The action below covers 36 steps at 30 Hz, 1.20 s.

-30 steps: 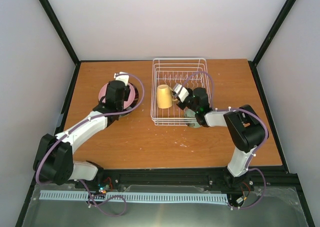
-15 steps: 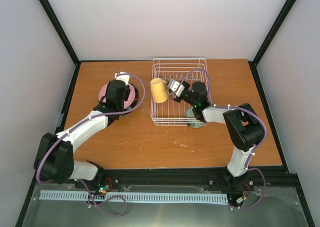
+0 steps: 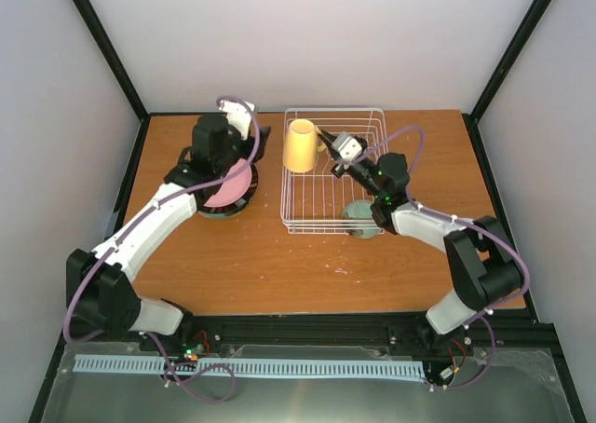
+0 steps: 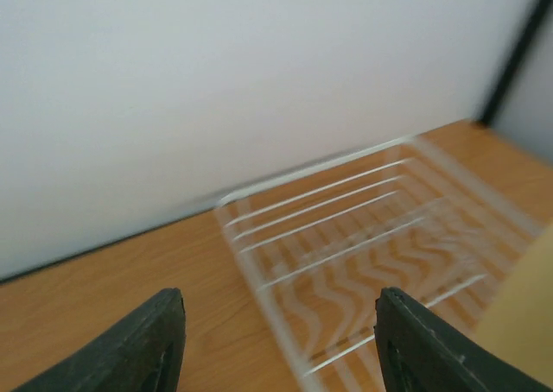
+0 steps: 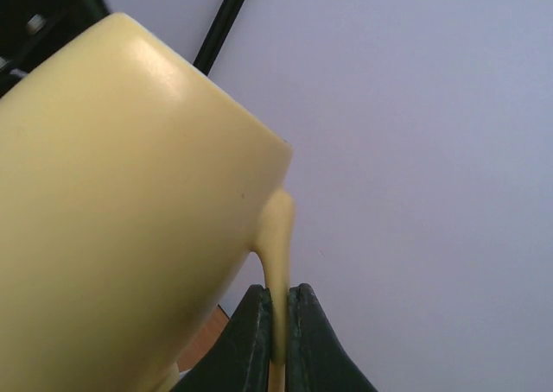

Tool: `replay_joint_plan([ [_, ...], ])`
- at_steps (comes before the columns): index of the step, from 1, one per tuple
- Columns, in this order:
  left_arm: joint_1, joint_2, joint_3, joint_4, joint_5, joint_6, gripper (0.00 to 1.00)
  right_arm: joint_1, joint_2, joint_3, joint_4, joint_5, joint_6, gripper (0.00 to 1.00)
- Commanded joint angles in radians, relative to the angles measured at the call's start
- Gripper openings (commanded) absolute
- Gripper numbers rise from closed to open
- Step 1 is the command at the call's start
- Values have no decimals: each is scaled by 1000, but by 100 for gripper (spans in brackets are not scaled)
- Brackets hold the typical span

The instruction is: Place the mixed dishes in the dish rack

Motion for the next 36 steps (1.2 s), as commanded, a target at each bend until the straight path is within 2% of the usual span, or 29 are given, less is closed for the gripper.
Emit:
replay_joint_plan([
  [1, 9, 62, 164, -75, 462, -118, 64, 5, -105, -57, 83, -6, 27, 3],
  [6, 9, 155, 301, -210, 739, -122, 70, 6, -156, -87, 64, 1, 4, 3],
  [11, 9, 124, 299, -272, 825, -115, 75, 5, -159, -78, 57, 15, -22, 3],
  [19, 9, 38, 216, -329, 783, -78, 76, 8, -188, -107, 0, -18, -103, 3],
  [24, 9, 52, 186, -253, 761, -99, 76, 28, -162, -103, -60, -57, -225, 3],
  [28, 9, 105, 196, -223, 750, -102, 73, 47, -140, -104, -71, -70, -255, 3],
  [30, 9, 110, 191, -227, 708, -92, 72, 46, -142, -119, -77, -56, -265, 3],
  [34, 13, 72, 137, -201, 524, -62, 70, 43, -154, -142, -112, -68, -295, 3],
  [36, 32, 80, 133, -195, 521, -56, 67, 44, -144, -149, -136, -77, -316, 3],
])
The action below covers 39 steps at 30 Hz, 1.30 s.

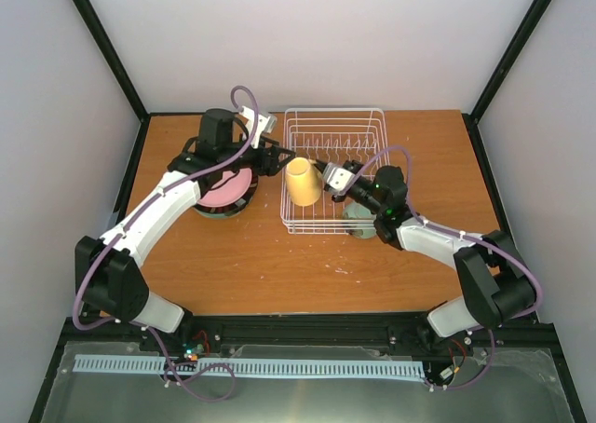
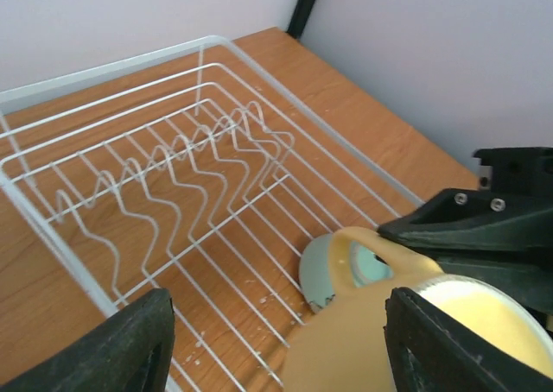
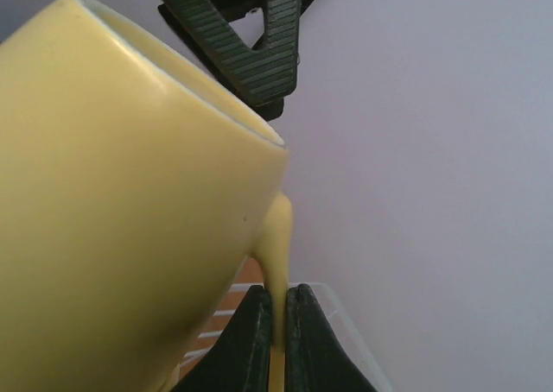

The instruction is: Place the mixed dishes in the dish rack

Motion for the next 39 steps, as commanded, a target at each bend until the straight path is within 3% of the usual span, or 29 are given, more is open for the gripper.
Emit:
replay_joint_plan([
  [1, 30, -6, -7, 43, -91, 28, 66, 4, 2, -4, 21, -33, -64, 3],
  [4, 41, 26, 15, 43, -67, 26, 59, -1, 50, -2, 21, -18, -75, 3],
  [14, 55, 37, 29, 17, -187, 77, 58, -83, 251, 104, -10, -62, -107, 3],
  [25, 206, 68, 34, 42, -149, 76, 57, -122, 469, 389, -72, -185, -135, 3],
  [39, 226, 82, 13, 60, -208, 69, 57, -121, 461, 281, -136, -282, -135, 3],
])
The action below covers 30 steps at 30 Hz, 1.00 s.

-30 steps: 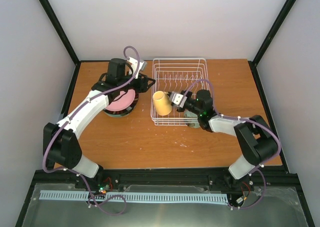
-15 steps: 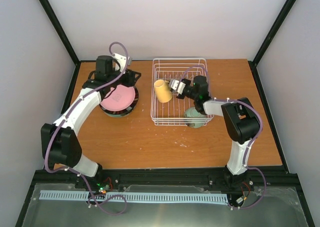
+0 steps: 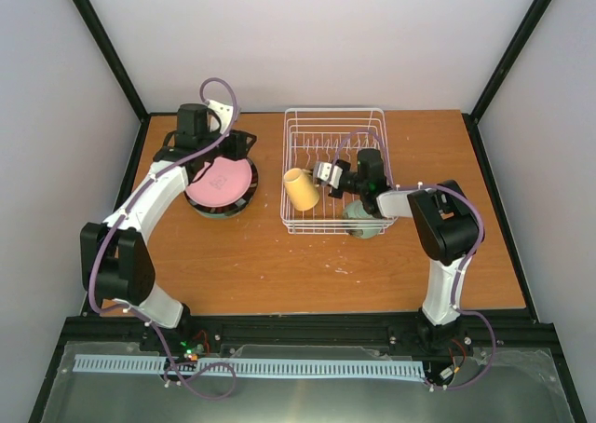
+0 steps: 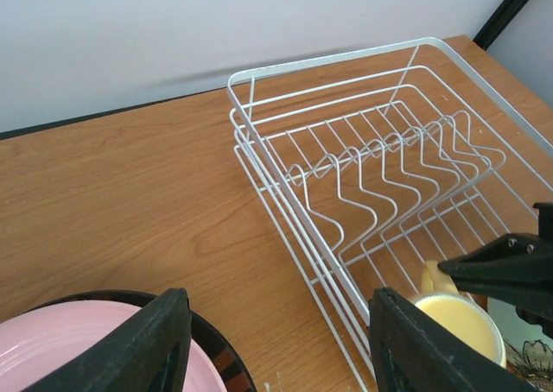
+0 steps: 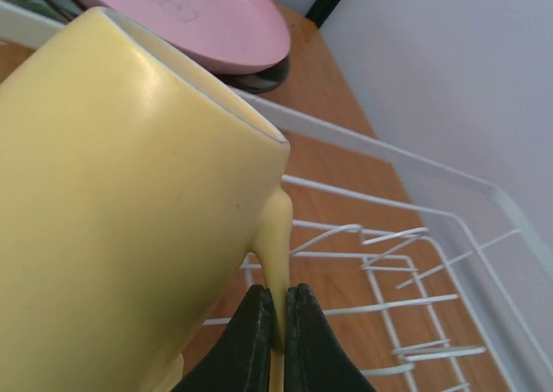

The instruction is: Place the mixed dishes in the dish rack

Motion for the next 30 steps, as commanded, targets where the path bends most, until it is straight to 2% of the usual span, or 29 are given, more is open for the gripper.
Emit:
replay_joint_plan([
  [1, 6, -7, 19, 32, -31, 19, 57, -1, -23, -8, 29, -57, 4, 3],
  [5, 6, -5, 20, 31, -56, 27, 57, -1, -14, 0, -13, -70, -10, 3],
  [11, 6, -8, 8, 30, -89, 43, 57, -2, -22, -9, -84, -81, -53, 9],
  [14, 6, -12, -3, 32, -96, 48, 57, -2, -33, -30, -94, -82, -71, 17],
  [17, 6, -16, -11, 38, -103, 48, 57, -3, -49, -44, -118, -71, -85, 17],
  [22, 7, -26, -23, 40, -114, 48, 57, -11, -86, -90, -106, -43, -87, 29],
  [30, 7, -55, -48, 40, -113, 27, 61, -21, -166, -164, -115, 4, -123, 38],
])
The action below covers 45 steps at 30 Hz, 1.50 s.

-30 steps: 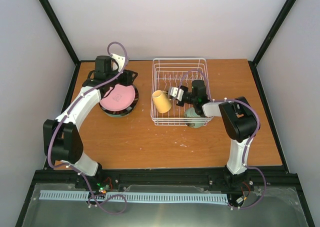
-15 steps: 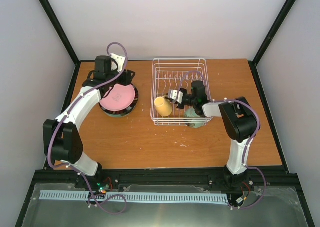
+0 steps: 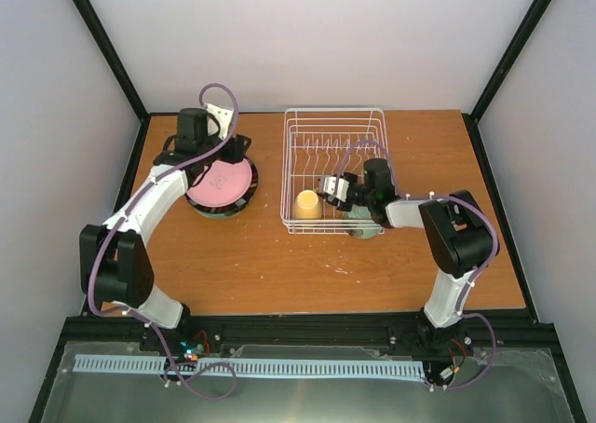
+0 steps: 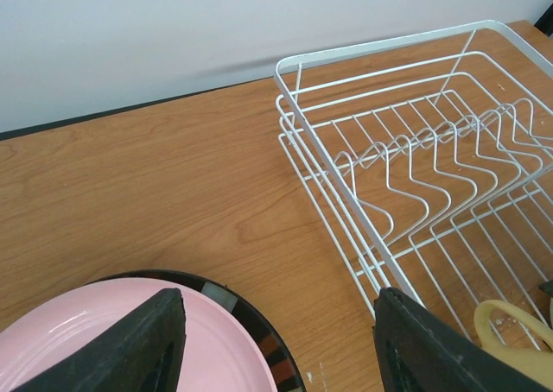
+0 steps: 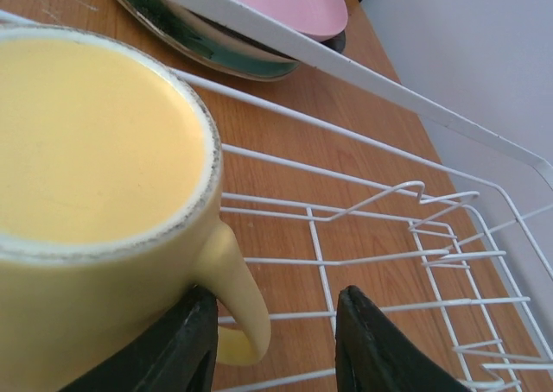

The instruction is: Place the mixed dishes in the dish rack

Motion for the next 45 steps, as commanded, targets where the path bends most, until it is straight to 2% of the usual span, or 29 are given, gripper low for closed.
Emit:
replay_joint_plan([
  [1, 6, -47, -10, 21, -8, -3, 61, -7, -57, -24, -3, 23, -38, 38],
  [11, 13, -77, -18, -26, -87, 3, 62, -25, -114, -62, -50, 77, -106, 39],
  [19, 184, -112, -126, -65, 64, -49, 61, -44, -162, -82, -22, 192, -118, 38],
  [22, 253, -104, -156, -98, 124, -60, 61, -53, -168, -83, 59, 260, -47, 38],
  [28, 283, -89, -218, -107, 81, -72, 58, -62, -175, -14, 198, 442, 245, 38],
  [31, 285, -66, -231, -110, 37, -71, 57, -63, -192, 84, 79, 441, 366, 34],
  [34, 303, -33, -228, -124, 28, -63, 55, -64, -182, 263, -184, 469, 567, 33],
  [38, 351, -6, -209, -134, 63, -67, 54, -64, -142, 468, -488, 410, 745, 31],
  [42, 421, 4, -187, -135, 151, -72, 54, -63, -75, 639, -745, 310, 804, 25],
  [45, 441, 27, -178, -146, 200, -56, 54, -60, -65, 659, -798, 249, 825, 20],
])
